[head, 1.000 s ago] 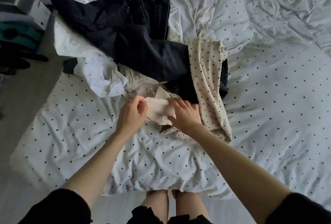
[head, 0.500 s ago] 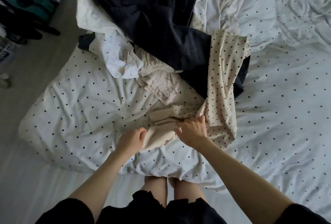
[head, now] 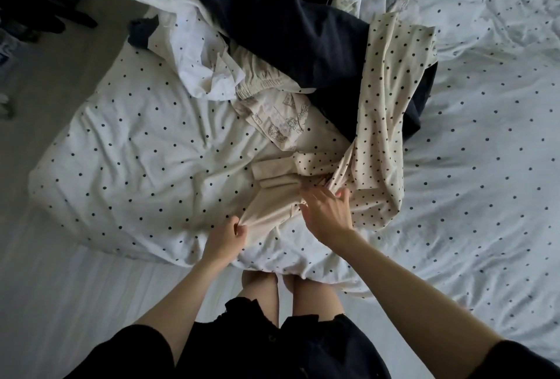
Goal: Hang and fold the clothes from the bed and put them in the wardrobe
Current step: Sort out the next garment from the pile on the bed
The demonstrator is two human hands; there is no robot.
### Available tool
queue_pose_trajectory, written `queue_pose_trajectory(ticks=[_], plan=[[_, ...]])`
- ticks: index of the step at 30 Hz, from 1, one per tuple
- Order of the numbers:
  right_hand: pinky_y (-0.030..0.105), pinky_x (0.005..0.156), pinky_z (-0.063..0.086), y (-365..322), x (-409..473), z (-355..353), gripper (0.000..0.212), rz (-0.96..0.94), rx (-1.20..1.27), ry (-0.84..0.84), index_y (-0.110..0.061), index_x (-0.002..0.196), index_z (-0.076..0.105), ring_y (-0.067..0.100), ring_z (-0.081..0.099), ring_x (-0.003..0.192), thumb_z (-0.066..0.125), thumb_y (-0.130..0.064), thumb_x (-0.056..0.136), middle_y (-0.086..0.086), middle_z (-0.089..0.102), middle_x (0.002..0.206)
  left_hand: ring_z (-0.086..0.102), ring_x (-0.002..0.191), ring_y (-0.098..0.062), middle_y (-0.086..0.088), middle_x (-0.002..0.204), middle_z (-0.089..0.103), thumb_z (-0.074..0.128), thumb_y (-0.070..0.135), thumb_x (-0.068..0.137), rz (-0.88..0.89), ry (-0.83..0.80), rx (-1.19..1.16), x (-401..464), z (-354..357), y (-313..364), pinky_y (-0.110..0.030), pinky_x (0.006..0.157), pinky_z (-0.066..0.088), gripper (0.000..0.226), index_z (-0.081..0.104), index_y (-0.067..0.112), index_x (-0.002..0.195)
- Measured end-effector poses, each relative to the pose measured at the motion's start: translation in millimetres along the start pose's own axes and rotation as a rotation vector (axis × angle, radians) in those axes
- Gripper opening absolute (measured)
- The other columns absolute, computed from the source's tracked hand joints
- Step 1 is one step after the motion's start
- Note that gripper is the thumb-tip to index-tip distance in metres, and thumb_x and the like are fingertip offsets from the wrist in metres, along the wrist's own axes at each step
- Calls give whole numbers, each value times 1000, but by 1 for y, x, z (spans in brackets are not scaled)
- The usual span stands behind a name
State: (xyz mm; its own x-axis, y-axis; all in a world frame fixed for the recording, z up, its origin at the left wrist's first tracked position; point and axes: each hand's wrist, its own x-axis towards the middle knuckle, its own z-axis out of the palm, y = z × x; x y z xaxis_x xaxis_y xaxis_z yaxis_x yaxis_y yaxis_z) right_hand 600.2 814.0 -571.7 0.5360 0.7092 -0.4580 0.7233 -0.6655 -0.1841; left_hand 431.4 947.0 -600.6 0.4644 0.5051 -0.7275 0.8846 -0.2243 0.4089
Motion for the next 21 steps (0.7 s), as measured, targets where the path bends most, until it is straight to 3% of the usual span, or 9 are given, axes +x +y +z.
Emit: queue_pose_trajectory(ticks=[5, 8, 10, 12, 14, 15, 18, 21], plan=[[44, 98, 25, -24, 33, -4, 41, -104, -15, 116, -19, 136, 44, 23, 45, 125, 43, -17, 95, 4, 41, 145, 47, 58, -16, 2, 64, 47, 49, 14, 95, 93, 108, -151, -4, -13, -16, -29, 57, 37, 7, 52, 12, 89], [46, 103, 23, -36, 69, -4, 53, -116, -100, 32, -18, 143, 28, 20, 29, 136, 45, -14, 93, 4, 30, 151, 45, 55, -5, 8, 63, 47, 52, 11, 95, 170, 160, -136, 1, -17, -24, -15, 52, 32, 5, 55, 10, 91], [46, 104, 22, -36, 87, -3, 50, -100, -145, -35, -17, 138, 36, 23, 39, 128, 47, -10, 90, 6, 48, 138, 45, 53, -3, 10, 62, 48, 53, 12, 94, 204, 204, -122, 3, -19, -24, -14, 50, 33, 5, 57, 10, 92], [41, 102, 24, -36, 96, -6, 30, -98, -238, -67, -21, 116, 58, 20, 54, 108, 48, -11, 90, 0, 62, 108, 49, 55, -10, 3, 66, 55, 53, 14, 94, 225, 244, -111, 9, -23, -23, -13, 49, 34, 9, 60, 8, 95], [39, 95, 24, -36, 97, -18, 15, -40, -193, -25, -22, 91, 62, 17, 59, 88, 48, -16, 92, -5, 58, 79, 55, 62, -19, -5, 75, 63, 52, 15, 95, 237, 272, -99, 10, -35, -20, -22, 54, 40, 13, 60, 7, 100], [37, 93, 24, -36, 94, -25, 14, -22, -106, 19, -21, 91, 61, 17, 58, 84, 48, -20, 94, -4, 55, 75, 58, 66, -24, -9, 78, 65, 51, 15, 95, 241, 294, -95, 8, -41, -19, -30, 59, 44, 14, 60, 6, 102], [35, 89, 24, -32, 97, -63, 21, -11, 124, 97, -15, 100, 62, 21, 58, 85, 48, -30, 96, 2, 63, 86, 60, 74, -33, -13, 81, 64, 47, 14, 96, 258, 416, -17, 6, -62, -10, -36, 63, 42, 15, 57, 5, 103], [35, 84, 26, -34, 99, -121, 20, -4, 280, 171, -13, 99, 63, 26, 59, 91, 50, -27, 95, 3, 64, 89, 58, 74, -37, -17, 88, 61, 47, 9, 94, 322, 569, 61, 3, -97, 14, -36, 67, 42, 12, 57, 2, 96]])
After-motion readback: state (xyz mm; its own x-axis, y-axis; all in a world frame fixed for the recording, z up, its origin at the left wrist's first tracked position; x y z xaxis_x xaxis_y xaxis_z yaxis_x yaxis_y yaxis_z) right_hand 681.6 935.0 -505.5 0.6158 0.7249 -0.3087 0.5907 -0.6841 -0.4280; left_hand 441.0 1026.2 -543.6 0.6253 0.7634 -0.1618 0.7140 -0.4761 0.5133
